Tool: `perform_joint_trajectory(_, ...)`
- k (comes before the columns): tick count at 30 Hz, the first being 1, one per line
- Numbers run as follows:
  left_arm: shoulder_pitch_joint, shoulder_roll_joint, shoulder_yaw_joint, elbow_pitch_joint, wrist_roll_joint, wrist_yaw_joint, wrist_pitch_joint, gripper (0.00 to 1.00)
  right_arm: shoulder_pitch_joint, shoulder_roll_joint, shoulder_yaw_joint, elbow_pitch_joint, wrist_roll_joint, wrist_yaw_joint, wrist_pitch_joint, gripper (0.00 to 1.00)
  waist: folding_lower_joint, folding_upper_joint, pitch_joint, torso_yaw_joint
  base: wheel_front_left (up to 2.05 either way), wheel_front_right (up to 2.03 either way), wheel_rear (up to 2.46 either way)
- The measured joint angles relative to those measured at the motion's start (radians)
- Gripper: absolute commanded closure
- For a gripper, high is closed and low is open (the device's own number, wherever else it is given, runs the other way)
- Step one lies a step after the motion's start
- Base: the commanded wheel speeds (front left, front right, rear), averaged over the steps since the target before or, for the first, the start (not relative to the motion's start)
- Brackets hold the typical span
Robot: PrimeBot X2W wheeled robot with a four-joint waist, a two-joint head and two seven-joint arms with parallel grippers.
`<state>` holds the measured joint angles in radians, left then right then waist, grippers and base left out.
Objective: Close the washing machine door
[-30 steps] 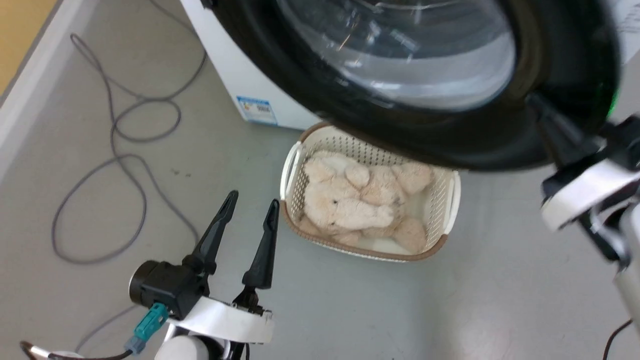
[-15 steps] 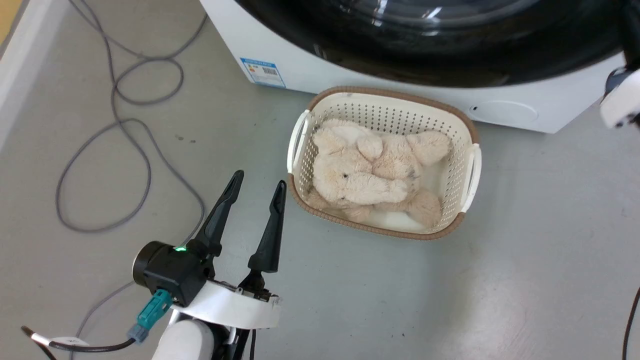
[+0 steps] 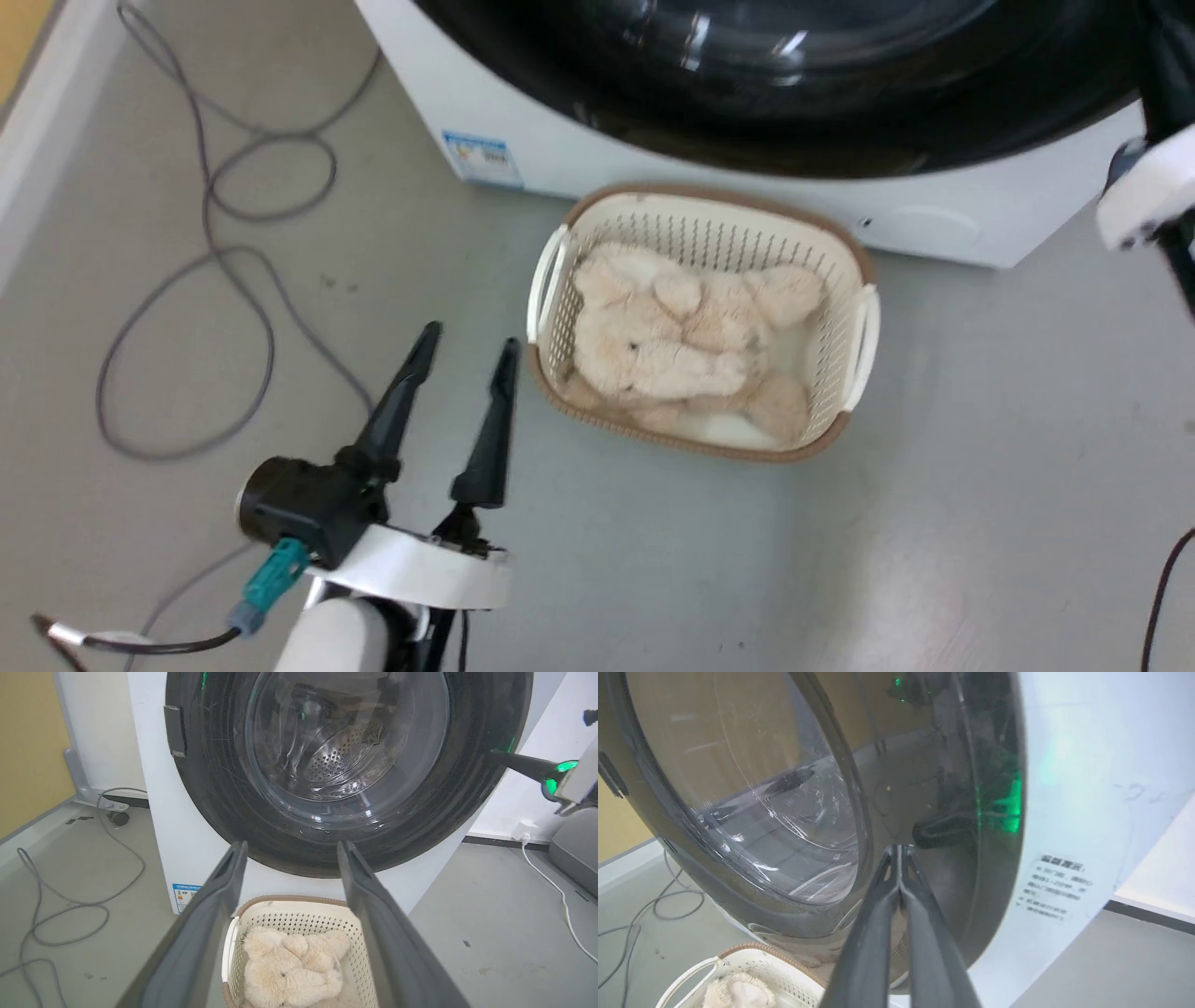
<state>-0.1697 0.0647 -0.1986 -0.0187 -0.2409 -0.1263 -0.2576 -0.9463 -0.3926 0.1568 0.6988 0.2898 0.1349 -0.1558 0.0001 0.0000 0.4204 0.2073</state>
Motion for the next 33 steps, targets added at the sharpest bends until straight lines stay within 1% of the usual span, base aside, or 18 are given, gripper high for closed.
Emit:
perform_joint_trajectory(2, 0.011, -0.003, 0.022, 0.006, -0.003, 0.0, 0.0, 0.0, 0.03, 0.003, 0.004, 0.004, 0.0, -0.003, -0.027, 1.0, 0.0, 0.0, -0.026, -0.009, 0.0, 0.0, 0.0)
perform_joint_trajectory(3, 0.027, -0.003, 0.035, 0.02, -0.003, 0.0, 0.0, 0.0, 0.073, 0.006, 0.018, 0.0, -0.001, -0.003, -0.051, 1.0, -0.0001, 0.0, -0.056, -0.02, 0.0, 0.0, 0.0)
perform_joint_trajectory(6, 0.055, -0.006, 0.051, 0.046, -0.01, 0.0, 0.0, 0.0, 0.153, 0.013, 0.032, -0.035, -0.003, -0.003, -0.079, 1.0, -0.0001, 0.0, -0.105, -0.039, 0.0, 0.0, 0.0)
perform_joint_trajectory(10, 0.086, -0.007, 0.083, 0.064, -0.004, 0.0, 0.0, 0.0, 0.281, 0.037, -0.008, -0.125, 0.0, -0.003, -0.093, 1.0, -0.0001, 0.0, -0.175, -0.067, 0.0, 0.0, 0.0)
perform_joint_trajectory(13, 0.111, -0.008, 0.112, 0.066, 0.003, 0.0, 0.0, 0.0, 0.394, 0.08, -0.057, -0.214, 0.001, -0.003, -0.098, 1.0, -0.0001, 0.0, -0.223, -0.091, 0.0, 0.0, 0.0)
perform_joint_trajectory(16, 0.134, -0.008, 0.136, 0.069, 0.009, 0.0, 0.0, 0.0, 0.508, 0.133, -0.085, -0.308, -0.006, -0.003, -0.101, 1.0, -0.0002, 0.0, -0.263, -0.12, 0.0, 0.0, 0.0)
perform_joint_trajectory(20, 0.152, -0.011, 0.152, 0.078, 0.012, 0.0, 0.0, 0.0, 0.651, 0.193, -0.164, -0.42, -0.033, -0.003, -0.1, 1.0, -0.0001, 0.0, -0.307, -0.15, 0.0, 0.0, 0.0)
perform_joint_trajectory(23, 0.165, -0.012, 0.161, 0.079, 0.019, 0.0, 0.0, 0.0, 0.739, 0.238, -0.204, -0.491, -0.038, -0.003, -0.087, 1.0, -0.0002, 0.0, -0.333, -0.165, 0.0, 0.0, 0.0)
perform_joint_trajectory(28, 0.19, -0.013, 0.159, 0.095, 0.027, 0.0, 0.0, 0.0, 0.865, 0.283, -0.232, -0.586, -0.094, -0.003, -0.083, 1.0, -0.0002, 0.0, -0.358, -0.175, 0.0, 0.0, 0.0)
perform_joint_trajectory(33, 0.206, -0.013, 0.16, 0.11, 0.029, 0.0, 0.0, 0.0, 0.969, 0.319, -0.249, -0.628, -0.143, -0.003, -0.084, 1.0, -0.0002, 0.0, -0.375, -0.172, 0.0, 0.0, 0.0)
